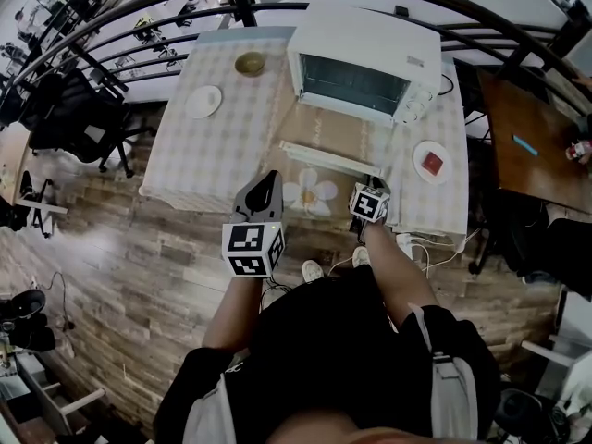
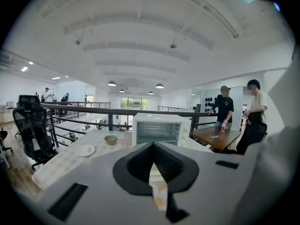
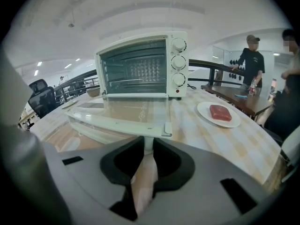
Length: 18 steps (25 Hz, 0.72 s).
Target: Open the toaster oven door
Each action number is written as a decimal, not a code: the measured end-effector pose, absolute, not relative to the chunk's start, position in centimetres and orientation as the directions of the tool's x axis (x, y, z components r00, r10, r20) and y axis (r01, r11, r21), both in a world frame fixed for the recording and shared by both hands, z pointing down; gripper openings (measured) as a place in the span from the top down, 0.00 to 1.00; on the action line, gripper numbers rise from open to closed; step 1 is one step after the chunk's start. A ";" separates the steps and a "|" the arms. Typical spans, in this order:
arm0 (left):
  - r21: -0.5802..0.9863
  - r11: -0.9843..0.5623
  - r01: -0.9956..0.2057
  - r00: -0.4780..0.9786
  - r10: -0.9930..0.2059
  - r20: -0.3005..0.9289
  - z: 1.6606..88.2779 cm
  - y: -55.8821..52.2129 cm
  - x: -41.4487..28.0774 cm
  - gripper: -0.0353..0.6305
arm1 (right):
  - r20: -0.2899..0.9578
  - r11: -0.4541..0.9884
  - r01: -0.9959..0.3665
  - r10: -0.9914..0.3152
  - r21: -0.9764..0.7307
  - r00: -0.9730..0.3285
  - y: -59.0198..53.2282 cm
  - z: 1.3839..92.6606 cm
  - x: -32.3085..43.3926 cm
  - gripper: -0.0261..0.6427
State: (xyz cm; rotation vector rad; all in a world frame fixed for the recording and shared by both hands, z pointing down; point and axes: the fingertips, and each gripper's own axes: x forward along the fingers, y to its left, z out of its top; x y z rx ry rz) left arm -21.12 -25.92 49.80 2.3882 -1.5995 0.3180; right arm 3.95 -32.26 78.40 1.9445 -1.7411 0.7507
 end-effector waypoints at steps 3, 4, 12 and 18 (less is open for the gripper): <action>0.081 -0.365 -0.927 0.371 -0.873 0.316 49.8 -25.6 -21.4 0.93 | 0.641 -0.136 -0.990 -0.764 -0.047 0.074 -32.3 78.4 4.1 0.86; 0.080 -0.364 -0.928 0.370 -0.874 0.316 49.8 -25.5 -21.5 0.93 | 0.641 -0.139 -0.989 -0.764 -0.050 0.075 -32.3 78.4 4.1 0.86; 0.079 -0.373 -0.924 0.378 -0.871 0.314 50.0 -25.2 -21.4 0.93 | 0.661 -0.191 -0.977 -0.746 -0.096 0.080 -32.1 78.8 4.3 0.86; 0.080 -0.392 -0.917 0.397 -0.868 0.299 49.6 -25.4 -20.8 0.93 | 0.673 -0.198 -0.975 -0.735 -0.101 0.079 -31.3 79.1 4.0 0.89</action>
